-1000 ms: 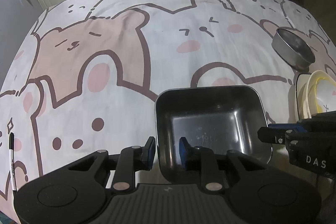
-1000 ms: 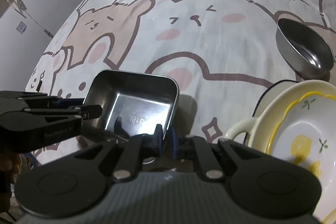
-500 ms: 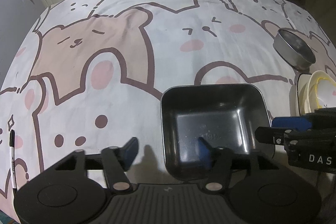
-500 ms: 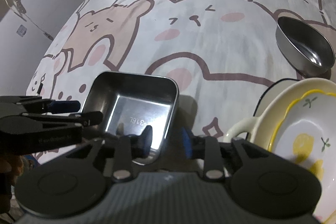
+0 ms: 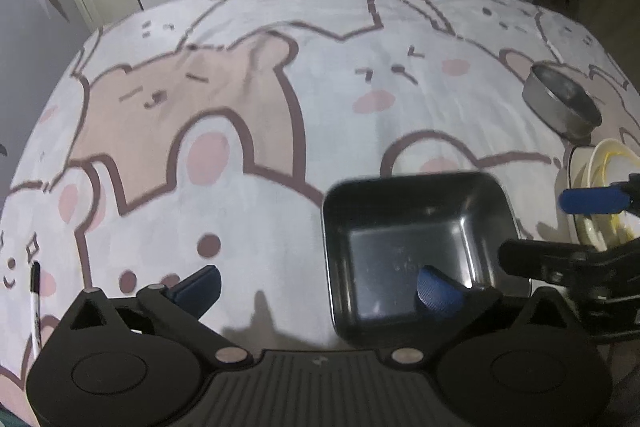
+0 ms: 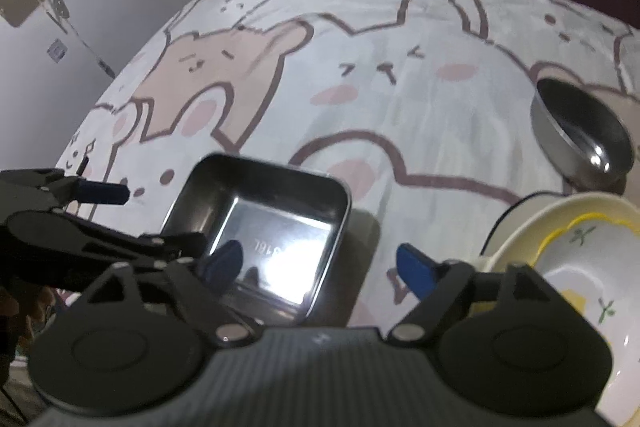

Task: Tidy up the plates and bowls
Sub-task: 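Open both tools to release the second steel tray, then move both tools to the round steel bowl and close on its rim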

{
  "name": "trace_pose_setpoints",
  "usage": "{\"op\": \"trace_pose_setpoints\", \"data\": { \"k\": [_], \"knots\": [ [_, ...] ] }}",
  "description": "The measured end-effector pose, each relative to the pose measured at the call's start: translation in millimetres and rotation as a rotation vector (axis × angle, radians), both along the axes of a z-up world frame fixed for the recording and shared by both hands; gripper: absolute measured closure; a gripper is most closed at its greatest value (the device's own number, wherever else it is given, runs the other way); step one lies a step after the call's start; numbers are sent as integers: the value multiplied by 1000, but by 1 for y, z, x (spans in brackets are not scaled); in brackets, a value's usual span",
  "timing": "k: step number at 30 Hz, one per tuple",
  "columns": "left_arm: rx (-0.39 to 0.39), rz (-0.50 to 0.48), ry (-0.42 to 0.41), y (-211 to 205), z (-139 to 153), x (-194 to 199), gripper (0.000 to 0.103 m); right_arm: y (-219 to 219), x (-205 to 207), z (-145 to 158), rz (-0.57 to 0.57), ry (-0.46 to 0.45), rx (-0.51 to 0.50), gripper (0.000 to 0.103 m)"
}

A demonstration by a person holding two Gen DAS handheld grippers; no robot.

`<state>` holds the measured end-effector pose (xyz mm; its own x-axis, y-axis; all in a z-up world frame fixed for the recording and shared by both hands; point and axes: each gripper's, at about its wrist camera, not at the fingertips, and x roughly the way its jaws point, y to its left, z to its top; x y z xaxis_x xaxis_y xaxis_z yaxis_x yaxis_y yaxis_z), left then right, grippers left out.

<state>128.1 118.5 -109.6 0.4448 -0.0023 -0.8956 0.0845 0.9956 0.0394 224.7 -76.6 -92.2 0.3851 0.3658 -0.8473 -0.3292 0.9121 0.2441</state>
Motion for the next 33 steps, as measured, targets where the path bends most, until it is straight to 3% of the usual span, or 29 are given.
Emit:
{"op": "trace_pose_setpoints", "data": {
  "k": [2, 10, 17, 24, 33],
  "knots": [
    [6, 9, -28, 0, 6, 2, 0, -5, 2, 5, -4, -14, 23, 1],
    [-68, 51, -139, -16, 37, 23, 0, -43, 14, 36, -34, -147, 45, 0],
    [-137, 25, -224, -63, 54, 51, 0, -105, 36, 58, -139, -216, 47, 0],
    [-170, -26, -234, -116, 53, 76, 0, -169, 57, 64, -240, -254, 11, 0],
    [-232, -99, -221, -181, 45, 110, 0, -233, 82, 41, -341, -200, -64, 0]
  ]
}}
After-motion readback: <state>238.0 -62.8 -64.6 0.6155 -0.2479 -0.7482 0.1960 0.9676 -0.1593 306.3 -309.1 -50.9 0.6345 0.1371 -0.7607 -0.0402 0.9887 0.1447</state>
